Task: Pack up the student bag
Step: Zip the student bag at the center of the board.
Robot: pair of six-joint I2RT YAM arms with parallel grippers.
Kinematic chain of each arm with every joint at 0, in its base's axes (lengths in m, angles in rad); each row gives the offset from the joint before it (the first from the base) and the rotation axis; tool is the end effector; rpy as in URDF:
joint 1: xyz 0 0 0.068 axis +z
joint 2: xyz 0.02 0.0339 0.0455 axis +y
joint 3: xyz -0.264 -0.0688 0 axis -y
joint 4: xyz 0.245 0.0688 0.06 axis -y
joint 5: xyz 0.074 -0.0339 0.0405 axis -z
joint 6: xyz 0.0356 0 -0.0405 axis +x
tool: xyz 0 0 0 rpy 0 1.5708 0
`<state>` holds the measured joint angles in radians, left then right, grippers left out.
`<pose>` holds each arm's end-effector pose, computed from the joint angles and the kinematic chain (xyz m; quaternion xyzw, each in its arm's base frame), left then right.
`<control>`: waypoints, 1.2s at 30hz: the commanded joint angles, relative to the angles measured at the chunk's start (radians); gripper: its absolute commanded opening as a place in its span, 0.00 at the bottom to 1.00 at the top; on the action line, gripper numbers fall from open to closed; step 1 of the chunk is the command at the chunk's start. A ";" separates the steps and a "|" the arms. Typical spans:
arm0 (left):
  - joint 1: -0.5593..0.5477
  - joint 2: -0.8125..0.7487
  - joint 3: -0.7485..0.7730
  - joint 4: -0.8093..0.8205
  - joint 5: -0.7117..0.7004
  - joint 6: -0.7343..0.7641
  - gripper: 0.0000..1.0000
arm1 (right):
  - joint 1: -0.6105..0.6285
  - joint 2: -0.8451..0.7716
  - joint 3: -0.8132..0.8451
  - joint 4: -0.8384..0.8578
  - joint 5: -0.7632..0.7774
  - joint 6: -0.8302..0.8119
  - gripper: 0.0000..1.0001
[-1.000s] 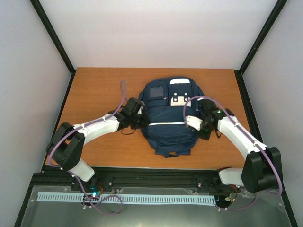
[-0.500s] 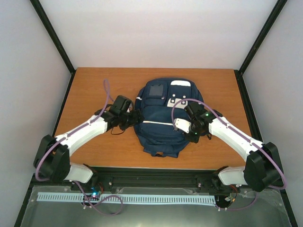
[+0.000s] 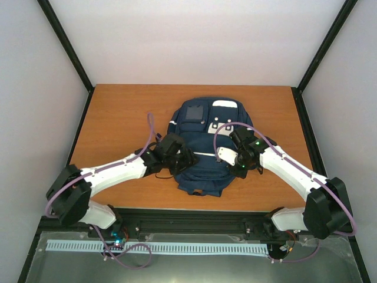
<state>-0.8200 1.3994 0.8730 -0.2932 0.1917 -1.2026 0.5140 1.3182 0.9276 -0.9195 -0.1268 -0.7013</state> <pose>0.1938 -0.2176 0.2228 -0.1416 0.9158 -0.3567 0.1183 0.1995 0.1178 0.2257 -0.5717 0.8077 0.0504 0.1350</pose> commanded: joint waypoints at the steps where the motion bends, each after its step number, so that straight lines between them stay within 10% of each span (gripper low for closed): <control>1: -0.029 0.067 0.051 0.102 -0.001 -0.104 0.61 | 0.014 -0.003 -0.004 0.021 -0.040 0.018 0.03; 6: -0.031 0.138 0.072 0.144 0.031 -0.137 0.58 | 0.014 -0.003 -0.010 0.026 -0.037 0.020 0.03; 17: -0.032 0.122 0.061 0.095 -0.061 -0.126 0.04 | -0.013 -0.009 -0.027 0.023 0.035 -0.023 0.03; 36: -0.033 0.134 0.062 0.053 -0.043 -0.030 0.01 | -0.168 0.136 0.097 0.151 0.050 -0.024 0.03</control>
<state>-0.8471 1.5349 0.9047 -0.1989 0.1627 -1.3056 0.3592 1.4433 0.9939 -0.8604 -0.1173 -0.7544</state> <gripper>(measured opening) 0.053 0.045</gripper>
